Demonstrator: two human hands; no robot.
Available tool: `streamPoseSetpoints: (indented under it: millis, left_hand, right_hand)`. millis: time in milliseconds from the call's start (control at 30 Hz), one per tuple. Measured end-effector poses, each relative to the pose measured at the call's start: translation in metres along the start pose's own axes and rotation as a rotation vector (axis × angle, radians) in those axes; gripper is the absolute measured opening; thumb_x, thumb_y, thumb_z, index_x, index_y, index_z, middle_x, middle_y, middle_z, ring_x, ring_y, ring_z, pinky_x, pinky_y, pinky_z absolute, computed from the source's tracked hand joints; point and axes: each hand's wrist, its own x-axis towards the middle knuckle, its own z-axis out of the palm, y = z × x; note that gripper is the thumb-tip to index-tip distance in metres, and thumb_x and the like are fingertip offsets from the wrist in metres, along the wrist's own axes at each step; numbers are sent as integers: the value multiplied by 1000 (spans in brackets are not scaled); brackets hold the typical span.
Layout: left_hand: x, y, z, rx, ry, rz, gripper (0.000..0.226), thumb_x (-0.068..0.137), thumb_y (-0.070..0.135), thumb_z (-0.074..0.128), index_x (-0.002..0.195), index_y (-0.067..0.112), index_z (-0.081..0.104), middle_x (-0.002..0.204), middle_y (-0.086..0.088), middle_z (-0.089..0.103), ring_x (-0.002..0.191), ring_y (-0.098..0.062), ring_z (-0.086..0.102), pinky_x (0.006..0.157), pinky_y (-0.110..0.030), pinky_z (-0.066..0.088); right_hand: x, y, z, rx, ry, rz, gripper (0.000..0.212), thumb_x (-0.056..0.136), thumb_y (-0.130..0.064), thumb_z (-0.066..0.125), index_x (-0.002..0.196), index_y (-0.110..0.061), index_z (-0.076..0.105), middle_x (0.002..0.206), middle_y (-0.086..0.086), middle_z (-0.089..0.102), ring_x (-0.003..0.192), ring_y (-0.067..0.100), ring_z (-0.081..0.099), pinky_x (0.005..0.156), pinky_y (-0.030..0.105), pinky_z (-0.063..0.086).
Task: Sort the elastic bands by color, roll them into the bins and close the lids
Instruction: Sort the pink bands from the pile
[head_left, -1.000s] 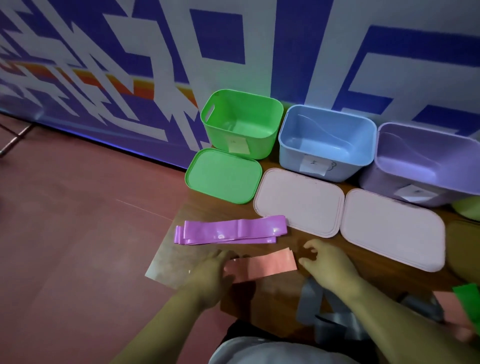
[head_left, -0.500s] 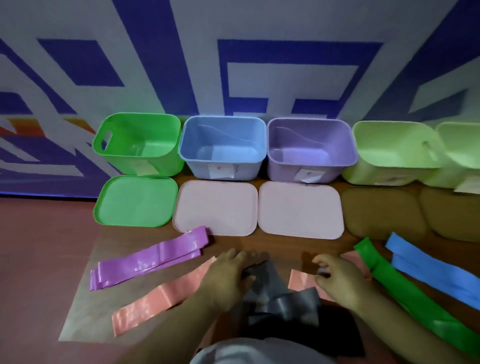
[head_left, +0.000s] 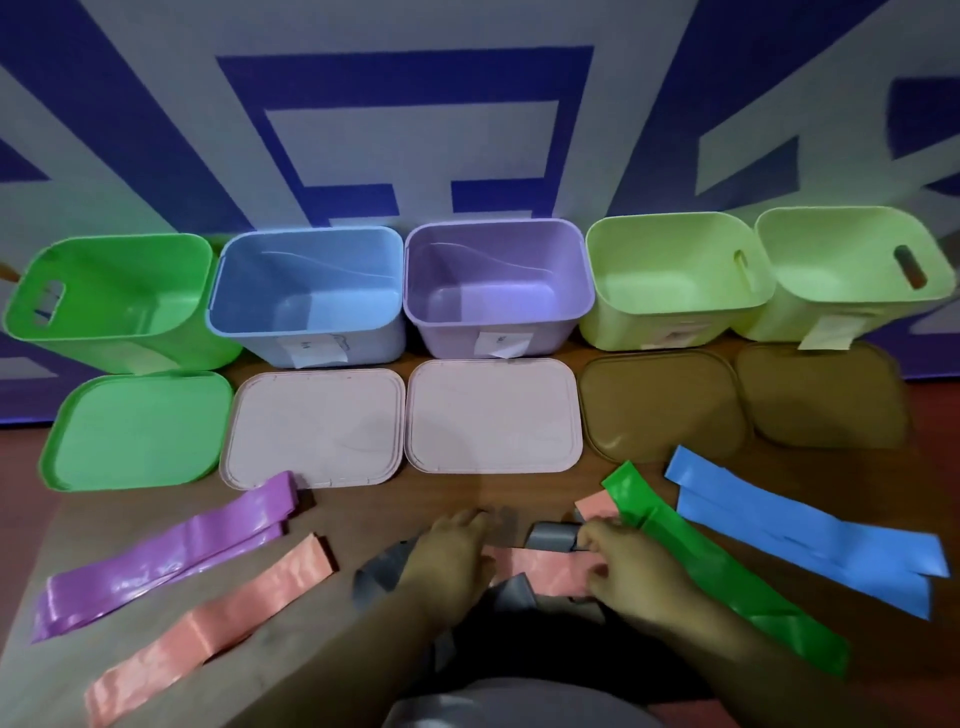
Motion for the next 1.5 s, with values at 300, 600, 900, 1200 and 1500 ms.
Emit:
streamPoseSetpoints:
  millis: [300, 600, 900, 1200, 1500]
  left_hand:
    - [-5, 19, -1, -155, 21, -141, 32, 90, 32, 55, 122, 36, 55, 111, 11, 70, 101, -13, 66, 84, -24, 49]
    - [-31, 36, -64, -486, 231, -120, 32, 86, 7, 69, 102, 33, 61, 86, 9, 71, 73, -1, 67, 74, -32, 57]
    - [-53, 34, -116, -836, 477, -72, 36, 90, 0, 65, 112, 29, 71, 77, 0, 68, 72, -8, 63, 71, -21, 55]
    - [-95, -15, -111, -866, 645, -275, 22, 92, 2, 64, 96, 22, 72, 84, 2, 74, 75, -8, 63, 72, -30, 54]
    - [-167, -110, -102, -831, 798, -517, 25, 91, -1, 62, 87, 22, 69, 82, 1, 70, 72, -13, 63, 64, -18, 51]
  right_hand:
    - [0, 24, -12, -27, -32, -59, 20, 78, -26, 62, 96, -27, 53, 96, -9, 63, 91, 15, 61, 67, 24, 31]
    - [-10, 31, -39, 405, 83, -74, 26, 76, -17, 76, 84, -35, 59, 79, -15, 64, 74, 4, 61, 71, 26, 51]
    - [-16, -4, -91, 574, -34, -273, 41, 83, -8, 72, 106, -41, 67, 83, -8, 67, 70, 11, 60, 70, 27, 50]
    - [-2, -48, -81, 547, -223, -342, 36, 83, -3, 70, 102, -34, 73, 70, -9, 57, 66, 8, 50, 65, 27, 44]
    - [25, -133, -37, 437, -300, -351, 32, 84, -8, 70, 103, -34, 72, 73, -12, 57, 66, 7, 52, 67, 22, 44]
